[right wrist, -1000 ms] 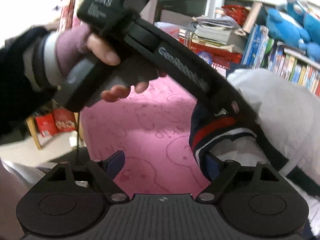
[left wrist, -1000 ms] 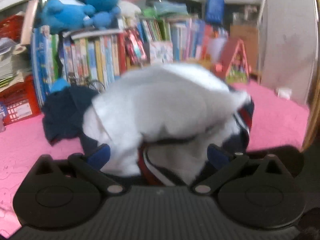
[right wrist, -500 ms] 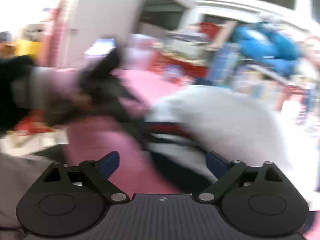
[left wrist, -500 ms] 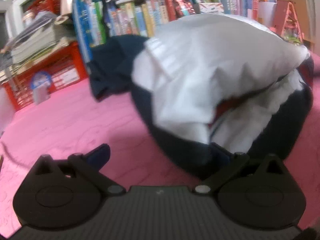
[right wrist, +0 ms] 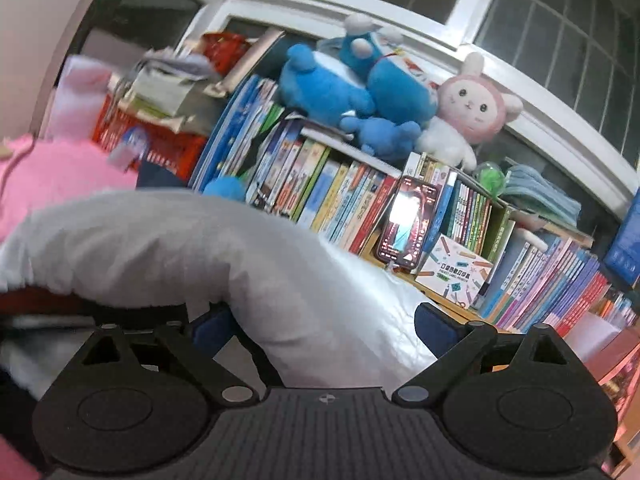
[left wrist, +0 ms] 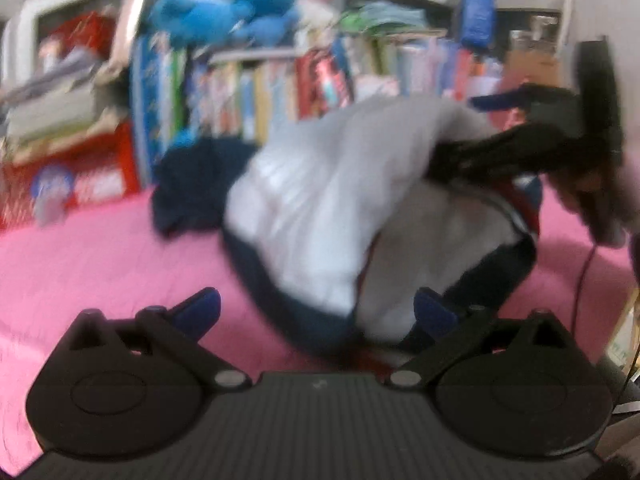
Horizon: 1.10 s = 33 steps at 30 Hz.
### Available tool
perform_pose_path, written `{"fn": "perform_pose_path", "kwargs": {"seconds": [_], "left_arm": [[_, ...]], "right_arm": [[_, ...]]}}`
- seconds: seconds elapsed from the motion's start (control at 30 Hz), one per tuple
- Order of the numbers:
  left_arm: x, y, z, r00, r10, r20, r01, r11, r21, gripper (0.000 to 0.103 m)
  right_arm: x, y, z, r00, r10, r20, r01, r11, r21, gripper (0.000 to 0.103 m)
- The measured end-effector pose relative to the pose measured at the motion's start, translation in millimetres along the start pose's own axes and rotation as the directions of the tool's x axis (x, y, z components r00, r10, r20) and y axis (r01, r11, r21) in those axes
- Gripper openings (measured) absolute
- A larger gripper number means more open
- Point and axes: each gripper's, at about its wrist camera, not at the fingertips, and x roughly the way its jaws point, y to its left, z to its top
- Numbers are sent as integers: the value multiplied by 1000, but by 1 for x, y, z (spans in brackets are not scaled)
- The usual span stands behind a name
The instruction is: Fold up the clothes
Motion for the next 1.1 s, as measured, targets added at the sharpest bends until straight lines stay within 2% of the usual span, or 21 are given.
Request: {"fn": "perform_pose_path", "kwargs": {"seconds": [0.07,0.13,0.23,0.27,0.33,0.37,0.43,0.53,0.6,0.67,0.77,0.83,0.93,1.1], "left_arm": [[10,-17,9,999,34,11,-35,995,95,103],[37,-34,9,992,124,0,-121,968,220,103],[69,-38,10,980,198,15,-195,942,272,101],[70,-31,14,982,186,21,-186,956,225,98],[58,-9,29,994,78,70,-83,994,64,98],[52,3,36,995,27,101,-25,1000,-15,98],[38,22,49,983,-53,176,73,991,-109,98],[25,35,68,967,-64,245,106,981,-161,98],[20,38,75,959,-68,274,117,979,-168,99],[15,37,74,957,-76,281,124,979,-160,100],[10,27,66,961,-78,267,114,986,-123,103],[6,21,61,963,-79,258,107,989,-99,103],[0,7,52,965,-78,251,93,995,-46,103],[-12,-27,43,958,-85,274,67,995,75,103]], "right_arm": [[1,-6,0,1000,15,-6,-15,999,32,96],[2,-11,2,999,30,-11,-30,998,60,96],[-9,-17,-2,998,58,-7,-57,994,92,96],[-13,-16,-6,998,55,-11,-54,995,83,97],[-22,-10,-15,999,40,-17,-40,998,41,98],[-25,-3,-21,999,31,-22,-31,1000,4,99],[-28,24,-35,1000,-11,-25,7,989,-151,100],[-24,63,-45,997,-74,15,75,945,-318,101],[-15,73,-43,994,-102,40,110,937,-332,103],[-1,73,-35,984,-166,60,176,936,-305,102],[5,65,-26,948,-296,115,316,910,-270,101],[-11,57,-22,933,-325,157,354,908,-225,101],[-43,43,-15,927,-320,198,354,920,-168,101],[-94,7,0,951,-240,193,256,965,-60,102]]}}
